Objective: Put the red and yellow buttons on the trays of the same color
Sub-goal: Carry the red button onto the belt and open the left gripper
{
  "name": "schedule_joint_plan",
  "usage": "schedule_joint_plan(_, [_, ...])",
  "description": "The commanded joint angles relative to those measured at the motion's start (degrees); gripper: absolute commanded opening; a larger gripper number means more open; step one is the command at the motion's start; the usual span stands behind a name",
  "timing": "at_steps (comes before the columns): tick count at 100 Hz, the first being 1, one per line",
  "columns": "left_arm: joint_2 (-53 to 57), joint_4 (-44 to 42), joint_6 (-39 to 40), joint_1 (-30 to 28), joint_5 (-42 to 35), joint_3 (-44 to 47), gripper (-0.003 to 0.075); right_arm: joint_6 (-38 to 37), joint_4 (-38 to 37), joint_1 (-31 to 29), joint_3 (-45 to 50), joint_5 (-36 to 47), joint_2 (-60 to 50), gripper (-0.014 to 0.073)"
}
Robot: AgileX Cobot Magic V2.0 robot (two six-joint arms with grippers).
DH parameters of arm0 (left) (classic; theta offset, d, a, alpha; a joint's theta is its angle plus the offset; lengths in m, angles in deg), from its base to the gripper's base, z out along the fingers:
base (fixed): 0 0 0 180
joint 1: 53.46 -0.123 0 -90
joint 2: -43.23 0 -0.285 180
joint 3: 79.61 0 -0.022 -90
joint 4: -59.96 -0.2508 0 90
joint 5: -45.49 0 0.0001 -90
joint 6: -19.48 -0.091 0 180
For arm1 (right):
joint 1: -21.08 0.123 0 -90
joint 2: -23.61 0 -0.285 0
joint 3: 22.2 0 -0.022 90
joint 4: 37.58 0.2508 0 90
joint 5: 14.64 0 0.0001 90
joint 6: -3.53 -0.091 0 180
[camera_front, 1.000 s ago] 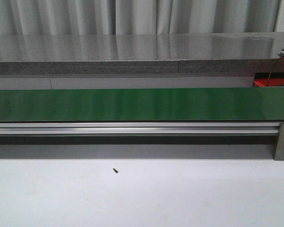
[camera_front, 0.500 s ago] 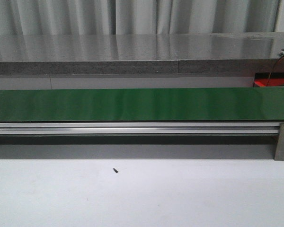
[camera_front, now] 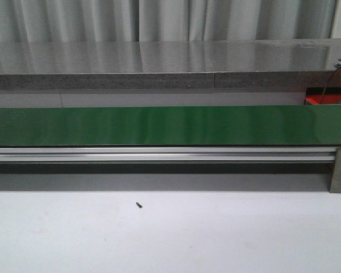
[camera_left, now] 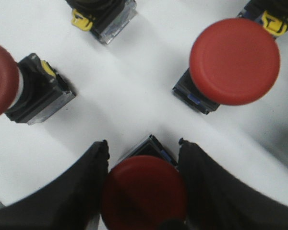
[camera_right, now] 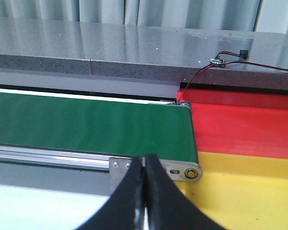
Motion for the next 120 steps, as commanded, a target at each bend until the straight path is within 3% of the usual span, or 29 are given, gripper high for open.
schedule_joint_plan(1, [2.31,-0.03,0.62,-0.17,-0.92,-1.65,0.0127,0.12,-0.50,-0.48,-1.03,4.60,-0.95,-0.0096])
schedule_joint_plan(29, [9.90,0.32,-0.43,0.34,8.12,-6.91,0.0027,0.12,-0.50,-0.48,-1.03,4.60,-0.95,-0.0096])
schedule_joint_plan(56, [14.20,3.89,-5.47,6.23,14.90,-16.18,0.0010,0.12,-0.50,-0.48,-1.03,4.60,-0.95,-0.0096])
schedule_joint_plan(86, [11.78,5.36,-8.65,15.61,13.33,-20.82,0.0010,0.12,-0.50,-0.48,-1.03,4.60,-0.95,-0.0096])
schedule_joint_plan(120, [4.12,7.24,-9.56,20.49,13.52,-24.01,0.0010,0.12,-0.50,-0.48,-1.03,4.60,-0.95,-0.0096])
